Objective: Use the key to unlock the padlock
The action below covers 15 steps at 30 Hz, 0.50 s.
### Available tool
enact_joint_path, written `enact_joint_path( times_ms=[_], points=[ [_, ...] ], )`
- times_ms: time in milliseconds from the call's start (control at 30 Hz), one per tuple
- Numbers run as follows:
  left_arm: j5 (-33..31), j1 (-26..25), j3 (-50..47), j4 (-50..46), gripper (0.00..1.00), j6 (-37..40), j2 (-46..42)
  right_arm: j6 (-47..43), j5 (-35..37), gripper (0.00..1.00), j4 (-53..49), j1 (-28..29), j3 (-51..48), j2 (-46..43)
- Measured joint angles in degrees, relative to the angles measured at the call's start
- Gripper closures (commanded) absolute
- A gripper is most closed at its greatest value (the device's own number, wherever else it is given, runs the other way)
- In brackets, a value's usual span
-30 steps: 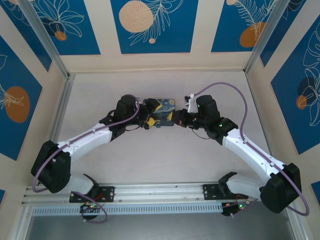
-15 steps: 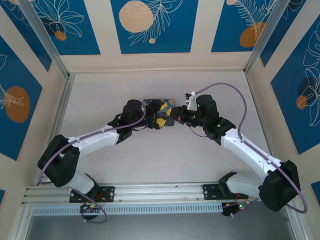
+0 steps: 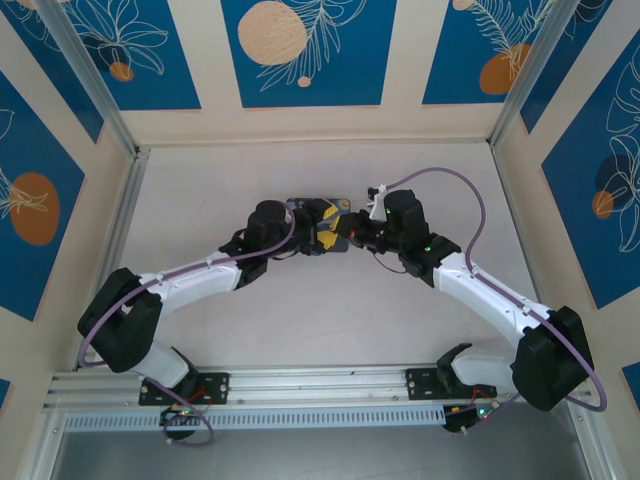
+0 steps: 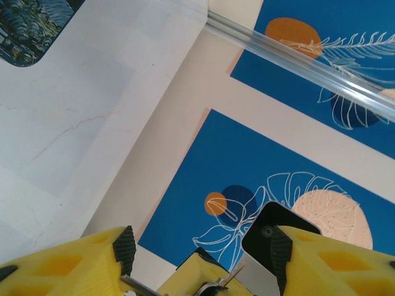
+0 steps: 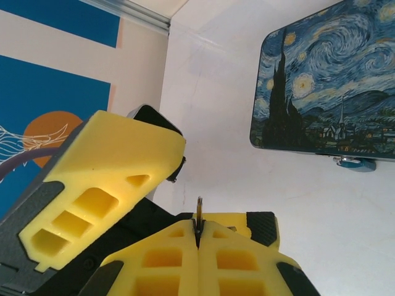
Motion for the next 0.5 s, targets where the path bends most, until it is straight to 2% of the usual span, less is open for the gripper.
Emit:
enact_joint_path(
  times_ms=[500],
  points=[
    [-2.12,0.00,-0.48,-0.04,0.53,-0.07,0.00,0.42,2.54,1.00,-0.48,-0.20,-2.32,-1.42]
  ],
)
